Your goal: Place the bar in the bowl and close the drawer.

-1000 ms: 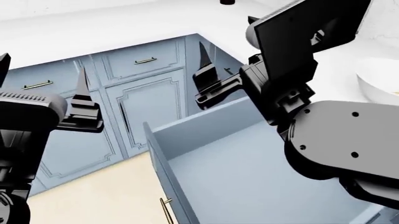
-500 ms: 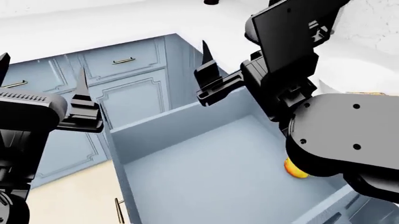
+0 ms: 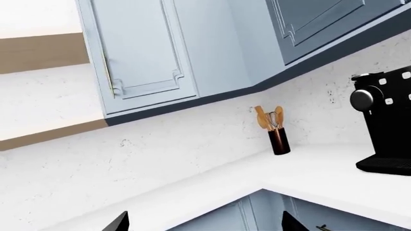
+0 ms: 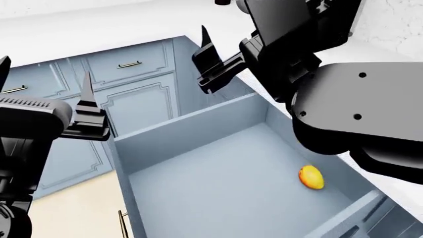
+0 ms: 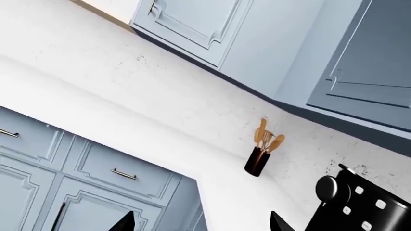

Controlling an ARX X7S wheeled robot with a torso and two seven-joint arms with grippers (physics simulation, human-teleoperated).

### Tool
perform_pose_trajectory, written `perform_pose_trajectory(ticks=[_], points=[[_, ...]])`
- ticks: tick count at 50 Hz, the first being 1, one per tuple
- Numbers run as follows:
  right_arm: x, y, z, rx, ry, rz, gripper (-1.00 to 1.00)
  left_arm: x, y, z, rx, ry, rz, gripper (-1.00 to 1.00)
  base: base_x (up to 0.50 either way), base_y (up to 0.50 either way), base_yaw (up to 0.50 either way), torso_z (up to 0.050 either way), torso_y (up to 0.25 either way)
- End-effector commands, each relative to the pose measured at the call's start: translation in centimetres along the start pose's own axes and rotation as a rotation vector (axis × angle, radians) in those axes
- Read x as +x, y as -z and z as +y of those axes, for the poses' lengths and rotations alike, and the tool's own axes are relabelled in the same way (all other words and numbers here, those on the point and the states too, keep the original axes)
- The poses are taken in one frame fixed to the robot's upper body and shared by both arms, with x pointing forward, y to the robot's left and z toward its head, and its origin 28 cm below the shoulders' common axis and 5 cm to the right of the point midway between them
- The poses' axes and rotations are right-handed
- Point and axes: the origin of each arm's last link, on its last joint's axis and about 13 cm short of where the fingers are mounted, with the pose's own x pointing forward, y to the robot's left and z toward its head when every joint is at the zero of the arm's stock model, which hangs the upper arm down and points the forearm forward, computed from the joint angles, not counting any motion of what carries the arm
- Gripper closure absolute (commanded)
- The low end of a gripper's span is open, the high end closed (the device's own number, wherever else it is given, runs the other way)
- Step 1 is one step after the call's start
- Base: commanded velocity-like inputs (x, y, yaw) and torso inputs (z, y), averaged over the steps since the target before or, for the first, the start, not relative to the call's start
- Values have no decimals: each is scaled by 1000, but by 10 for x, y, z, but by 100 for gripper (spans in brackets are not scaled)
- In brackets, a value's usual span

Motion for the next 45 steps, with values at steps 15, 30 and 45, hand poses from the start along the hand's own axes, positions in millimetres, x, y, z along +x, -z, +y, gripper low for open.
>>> perform_pose_trajectory(ticks=[15, 30, 45], points=[[6, 4, 0, 18, -22, 39, -100, 0, -1, 1, 6, -2, 0, -100, 243, -132, 0, 0, 0], [7, 3, 1, -8, -36, 18, -100, 1, 0, 0, 7, -3, -1, -100, 193, 43, 0, 0, 0], [5, 4, 2, -9, -47, 17, -100, 1, 0, 0, 9, -2, 0, -100, 0, 0, 85, 0, 1]])
